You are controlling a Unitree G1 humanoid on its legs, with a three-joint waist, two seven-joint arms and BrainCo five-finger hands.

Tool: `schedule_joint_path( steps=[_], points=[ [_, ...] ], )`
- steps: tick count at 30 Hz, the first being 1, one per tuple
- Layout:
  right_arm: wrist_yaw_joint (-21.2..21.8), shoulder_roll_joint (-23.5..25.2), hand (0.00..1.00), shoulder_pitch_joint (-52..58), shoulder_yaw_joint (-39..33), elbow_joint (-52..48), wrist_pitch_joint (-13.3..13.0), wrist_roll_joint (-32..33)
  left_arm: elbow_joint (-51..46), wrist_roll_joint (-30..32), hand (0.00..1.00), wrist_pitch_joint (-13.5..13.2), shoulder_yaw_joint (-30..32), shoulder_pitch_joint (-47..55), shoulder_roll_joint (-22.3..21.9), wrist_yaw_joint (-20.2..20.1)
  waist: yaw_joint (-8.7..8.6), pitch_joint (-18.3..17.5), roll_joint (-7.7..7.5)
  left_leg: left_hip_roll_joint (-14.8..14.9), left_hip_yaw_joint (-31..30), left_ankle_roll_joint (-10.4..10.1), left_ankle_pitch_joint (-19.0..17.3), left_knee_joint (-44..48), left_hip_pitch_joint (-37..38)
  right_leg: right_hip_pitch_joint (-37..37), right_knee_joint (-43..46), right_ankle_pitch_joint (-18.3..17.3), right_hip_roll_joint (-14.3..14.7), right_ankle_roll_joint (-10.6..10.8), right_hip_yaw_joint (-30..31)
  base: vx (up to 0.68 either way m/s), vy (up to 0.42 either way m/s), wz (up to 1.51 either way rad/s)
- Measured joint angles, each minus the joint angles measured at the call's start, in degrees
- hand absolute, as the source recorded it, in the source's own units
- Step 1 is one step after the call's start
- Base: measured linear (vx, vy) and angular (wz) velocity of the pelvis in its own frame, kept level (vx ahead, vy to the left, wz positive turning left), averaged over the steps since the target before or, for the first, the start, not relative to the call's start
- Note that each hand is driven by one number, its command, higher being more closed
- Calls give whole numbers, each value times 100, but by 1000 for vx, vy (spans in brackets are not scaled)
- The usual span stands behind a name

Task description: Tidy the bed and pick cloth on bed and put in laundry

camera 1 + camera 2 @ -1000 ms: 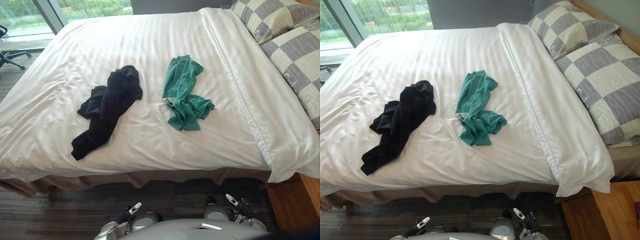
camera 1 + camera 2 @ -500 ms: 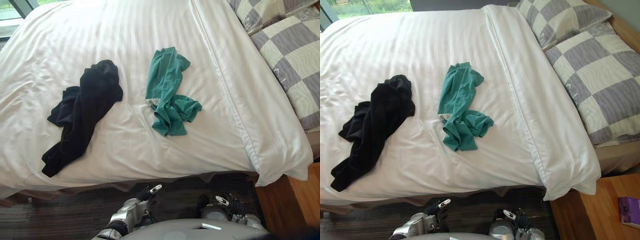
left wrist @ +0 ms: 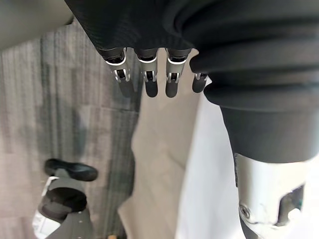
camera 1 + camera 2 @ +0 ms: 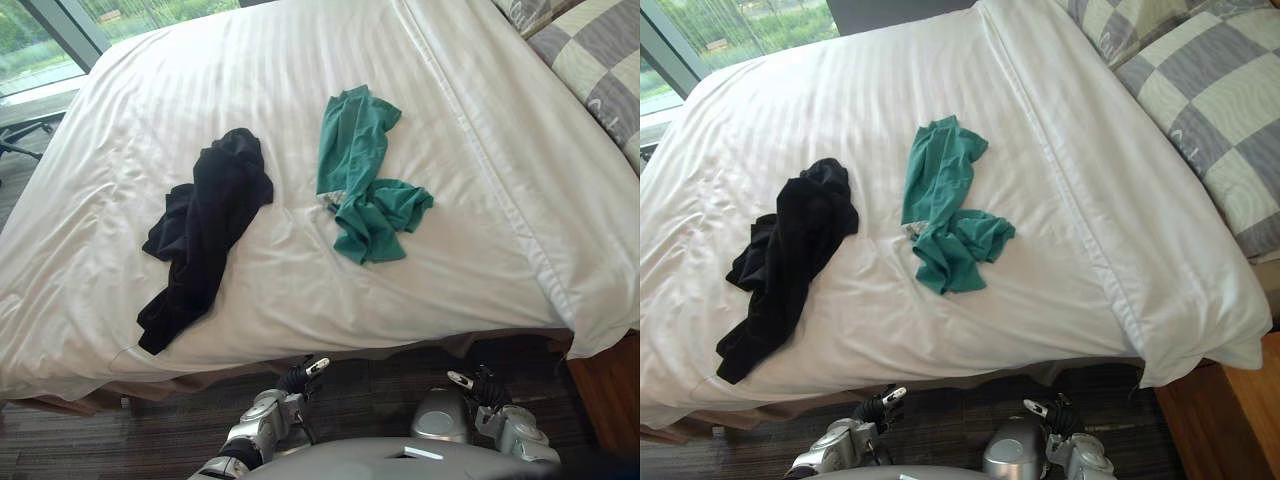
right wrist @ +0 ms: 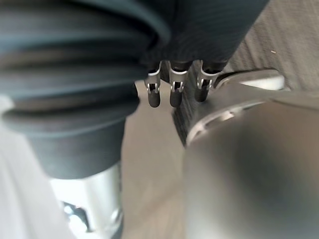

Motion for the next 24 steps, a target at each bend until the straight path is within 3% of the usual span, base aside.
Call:
schedule_joint_path(
  steps=[1,2,3,4,5,7,8,9,10,12,14,16,17,19,22,24],
  points=[
    [21,1,0,19,-16,29,-38,-16,13,-8,0,30,-81,-4,32,2,-9,-8,5,-7,34,-186,-160,-158,48,60,-158,153,22,1,-52,-42,521,32],
    [6,140,0,33,-87,101,-77,1,51,28,0,119,-209,-33,157,79,63,4,-115,-87,169,-406,-338,-658,243,99,-429,596,36,-114,-112,-46,378,17],
    [-51,252,0,27,-83,138,-75,2,44,82,0,121,-206,-48,236,142,118,5,-243,-163,241,-337,-224,-774,296,101,-540,799,20,-301,-144,-83,540,-8],
    [-39,336,0,70,-16,103,-77,22,60,156,0,175,-197,4,392,288,228,-81,-267,-143,353,-273,-81,-1069,411,98,-661,1036,172,-508,-346,-52,238,-20],
    [50,353,0,112,96,54,-84,61,71,252,0,204,-193,52,476,358,208,-113,-310,-120,372,-250,-17,-1185,436,149,-623,974,302,-493,-475,-71,240,-11],
    [373,392,0,178,374,-185,-175,211,95,334,0,290,-194,97,584,502,175,-138,-315,-125,187,-188,166,-1505,476,286,-373,49,940,-460,-520,-54,94,22],
    [416,402,0,175,415,-239,-179,289,97,335,0,331,-202,32,578,505,161,-138,-301,-156,83,-134,181,-1552,416,281,-296,-293,1103,-488,-396,-79,18,81],
    [469,395,0,157,458,-372,-175,472,102,333,0,430,-298,-68,486,518,22,-114,-169,-205,-213,-56,247,-1578,177,168,-128,-637,1236,-608,-104,-107,-11,115],
    [509,387,0,101,487,-419,-171,606,101,326,0,530,-309,-161,433,589,-11,-104,-144,-317,-396,10,327,-1684,97,-15,153,-756,1193,-701,6,-101,-23,113],
    [547,332,0,-108,682,-406,-182,681,91,273,0,621,-299,-271,243,864,83,15,-8,-414,-394,105,542,-1800,56,-238,532,-942,1054,-611,6,-87,-46,44],
    [609,193,0,-607,866,-404,-193,724,89,199,0,567,-287,-352,190,985,44,173,153,-584,-215,305,783,-1584,-328,-489,719,-1014,857,-538,-24,-78,-26,39],
    [586,119,0,-925,917,-390,-189,717,78,-63,0,393,-248,-494,190,953,46,427,234,-605,1,344,780,-1041,-648,-504,748,-966,762,-476,-36,-55,7,35],
    [476,60,0,-1073,941,-345,-173,665,14,-263,0,196,-179,-492,185,912,75,540,208,-603,-19,337,783,-490,-888,-440,748,-961,675,-482,-36,-44,-11,18],
    [269,43,0,-1125,946,-261,-139,540,-104,-396,0,53,-109,-448,179,813,148,611,234,-537,-3,331,782,185,-1031,-230,688,-953,621,-493,-37,-5,-27,-1],
    [111,30,0,-970,874,-276,-61,461,-125,-363,0,-44,-1,-223,96,624,136,537,299,-498,8,328,790,19,-780,-59,647,-942,542,-487,33,71,12,-15],
    [98,41,0,-895,696,-278,-49,374,-101,-330,0,-112,128,-178,5,488,119,572,206,-512,-52,233,769,-57,-718,-98,633,-925,405,-507,64,46,92,-16]
  ],
)
